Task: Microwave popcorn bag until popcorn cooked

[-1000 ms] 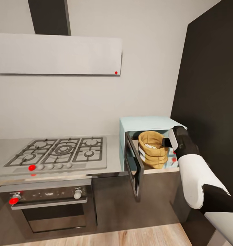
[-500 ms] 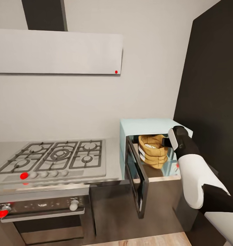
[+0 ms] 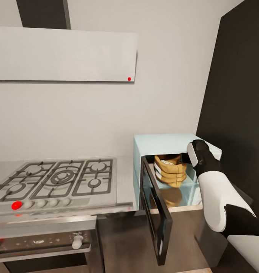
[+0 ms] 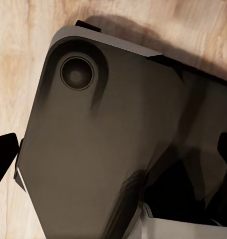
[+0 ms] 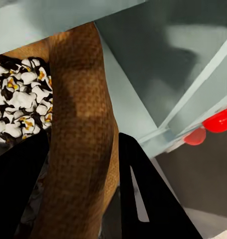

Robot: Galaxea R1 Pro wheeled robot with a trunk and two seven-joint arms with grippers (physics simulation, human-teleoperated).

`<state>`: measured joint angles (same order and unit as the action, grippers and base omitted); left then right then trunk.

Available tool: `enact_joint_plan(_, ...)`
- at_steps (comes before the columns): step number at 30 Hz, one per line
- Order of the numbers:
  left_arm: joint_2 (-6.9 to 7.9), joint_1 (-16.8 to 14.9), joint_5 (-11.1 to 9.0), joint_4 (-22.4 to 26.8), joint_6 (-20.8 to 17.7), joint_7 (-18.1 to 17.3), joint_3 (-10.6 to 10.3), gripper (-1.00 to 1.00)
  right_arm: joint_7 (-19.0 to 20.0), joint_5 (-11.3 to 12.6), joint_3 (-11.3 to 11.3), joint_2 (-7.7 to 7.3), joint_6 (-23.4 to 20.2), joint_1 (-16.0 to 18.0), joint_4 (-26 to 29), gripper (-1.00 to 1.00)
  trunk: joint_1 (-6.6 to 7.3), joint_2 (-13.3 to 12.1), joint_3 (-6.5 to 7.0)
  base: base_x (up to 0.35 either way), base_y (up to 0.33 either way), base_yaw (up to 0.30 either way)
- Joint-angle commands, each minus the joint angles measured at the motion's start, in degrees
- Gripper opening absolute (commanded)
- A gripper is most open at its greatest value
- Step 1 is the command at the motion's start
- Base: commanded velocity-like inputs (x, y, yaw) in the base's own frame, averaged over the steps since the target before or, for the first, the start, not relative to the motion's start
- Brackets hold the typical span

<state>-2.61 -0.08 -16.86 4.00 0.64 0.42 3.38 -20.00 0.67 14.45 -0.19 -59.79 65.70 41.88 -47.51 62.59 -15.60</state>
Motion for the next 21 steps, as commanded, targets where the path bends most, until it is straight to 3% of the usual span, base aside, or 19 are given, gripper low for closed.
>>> enact_joint_plan(1, -0.02, 0.0, -0.1, 0.0, 0.1, 0.1, 0.3, 1.0, -0.1, 0.1, 0.1, 0.01, -0.2, 0.0, 0.0, -1.0, -0.02, 0.0, -0.07, 0.089, 0.0, 0.0)
enact_joint_plan(21, -0.02, 0.0, -0.1, 0.0, 0.1, 0.1, 0.3, 1.0, 0.0, 0.1, 0.1, 0.01, -0.2, 0.0, 0.0, -1.0, -0.02, 0.0, -0.07, 0.018, 0.0, 0.0)
